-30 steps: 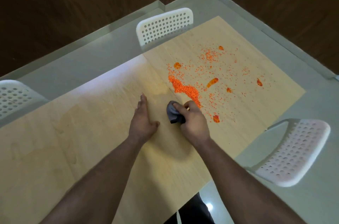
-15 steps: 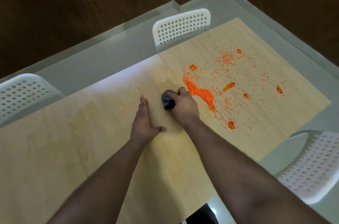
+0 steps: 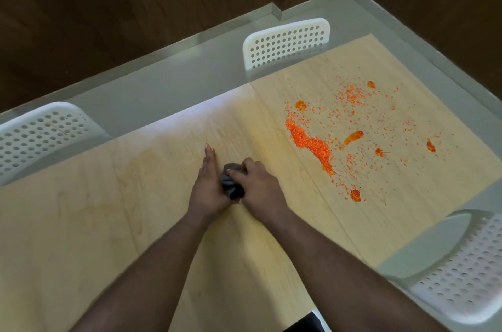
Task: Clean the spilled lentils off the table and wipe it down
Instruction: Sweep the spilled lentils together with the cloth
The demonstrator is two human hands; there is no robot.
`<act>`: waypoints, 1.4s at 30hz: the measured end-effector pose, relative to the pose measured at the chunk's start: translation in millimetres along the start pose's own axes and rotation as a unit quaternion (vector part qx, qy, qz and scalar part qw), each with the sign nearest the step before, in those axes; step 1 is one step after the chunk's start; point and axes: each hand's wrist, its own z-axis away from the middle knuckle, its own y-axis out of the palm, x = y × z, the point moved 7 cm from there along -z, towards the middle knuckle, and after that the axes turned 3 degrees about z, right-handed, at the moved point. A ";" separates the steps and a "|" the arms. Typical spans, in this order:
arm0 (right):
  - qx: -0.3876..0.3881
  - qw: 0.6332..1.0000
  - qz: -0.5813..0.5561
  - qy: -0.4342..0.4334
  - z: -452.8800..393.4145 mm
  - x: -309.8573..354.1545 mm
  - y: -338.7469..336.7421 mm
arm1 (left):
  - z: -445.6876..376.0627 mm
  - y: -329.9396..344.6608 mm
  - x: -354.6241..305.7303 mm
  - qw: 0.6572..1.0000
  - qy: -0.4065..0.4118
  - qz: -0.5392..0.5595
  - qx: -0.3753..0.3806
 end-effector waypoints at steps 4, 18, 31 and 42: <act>-0.041 0.994 0.000 0.105 -31.8 -24.5 -14.7 | -2.5 0.6 0.7 1.000 -0.018 0.003 0.008; -0.064 0.984 -0.039 0.163 63.2 -74.7 -38.1 | -9.0 38.0 -42.7 0.999 0.016 -0.014 0.032; -0.074 0.972 -0.030 0.222 54.0 -178.8 -69.9 | 4.6 94.4 -89.8 0.998 0.013 -0.040 0.048; -0.040 0.994 -0.071 0.077 180.9 -160.6 -51.7 | 37.9 140.6 -121.8 0.999 0.006 -0.021 0.050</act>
